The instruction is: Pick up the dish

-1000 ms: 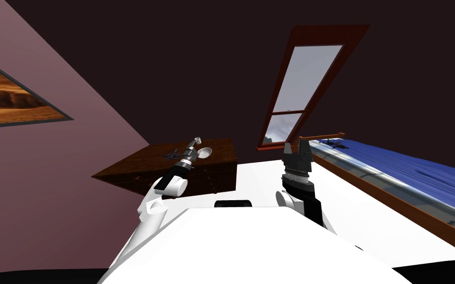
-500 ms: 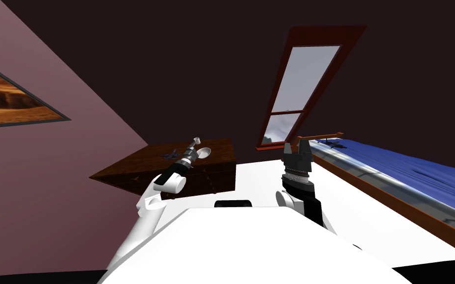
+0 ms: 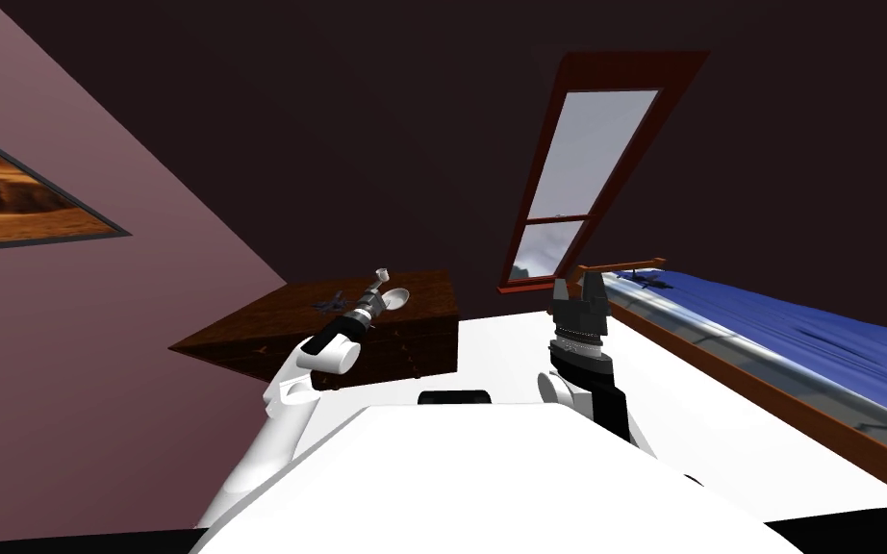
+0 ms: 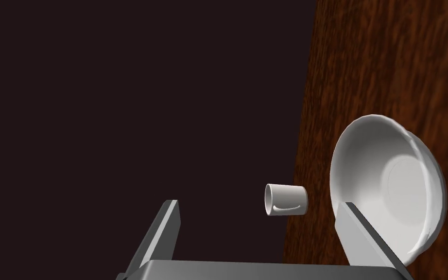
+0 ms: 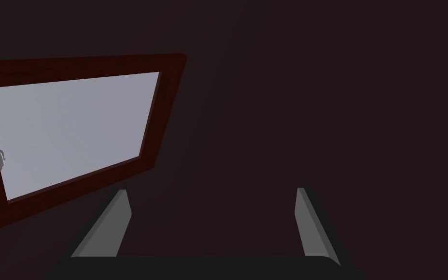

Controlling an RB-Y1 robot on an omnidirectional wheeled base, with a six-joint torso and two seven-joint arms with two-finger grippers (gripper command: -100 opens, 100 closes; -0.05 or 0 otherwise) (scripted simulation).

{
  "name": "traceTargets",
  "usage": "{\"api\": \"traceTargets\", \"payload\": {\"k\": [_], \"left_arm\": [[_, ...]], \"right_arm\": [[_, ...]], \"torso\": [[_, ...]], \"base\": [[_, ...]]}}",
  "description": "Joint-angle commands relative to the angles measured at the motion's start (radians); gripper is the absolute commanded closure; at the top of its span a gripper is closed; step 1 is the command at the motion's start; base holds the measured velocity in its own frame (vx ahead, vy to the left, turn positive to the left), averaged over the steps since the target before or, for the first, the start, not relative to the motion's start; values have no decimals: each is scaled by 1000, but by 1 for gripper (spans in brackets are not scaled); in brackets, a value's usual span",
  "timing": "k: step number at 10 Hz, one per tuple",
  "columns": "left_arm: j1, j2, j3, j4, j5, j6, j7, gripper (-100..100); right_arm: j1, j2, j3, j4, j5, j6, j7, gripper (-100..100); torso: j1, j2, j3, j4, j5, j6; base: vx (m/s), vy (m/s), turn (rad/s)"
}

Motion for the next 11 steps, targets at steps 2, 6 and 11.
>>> {"api": "traceTargets", "payload": {"k": [2, 6, 11], "left_arm": [[-13, 22, 10, 9, 21, 74, 17, -100], [-36, 69, 33, 36, 64, 195, 51, -100], [-61, 132, 70, 81, 124, 333, 97, -100]], "right_arm": [[0, 0, 0, 0, 0, 0, 0, 0], [0, 0, 0, 0, 0, 0, 0, 0], [0, 0, 0, 0, 0, 0, 0, 0]], "torso": [[0, 0, 0, 0, 0, 0], [-1, 0, 0, 0, 0, 0], [0, -1, 0, 0, 0, 0]], "base": [[4, -20, -31], [9, -21, -36], [13, -21, -53]]}}
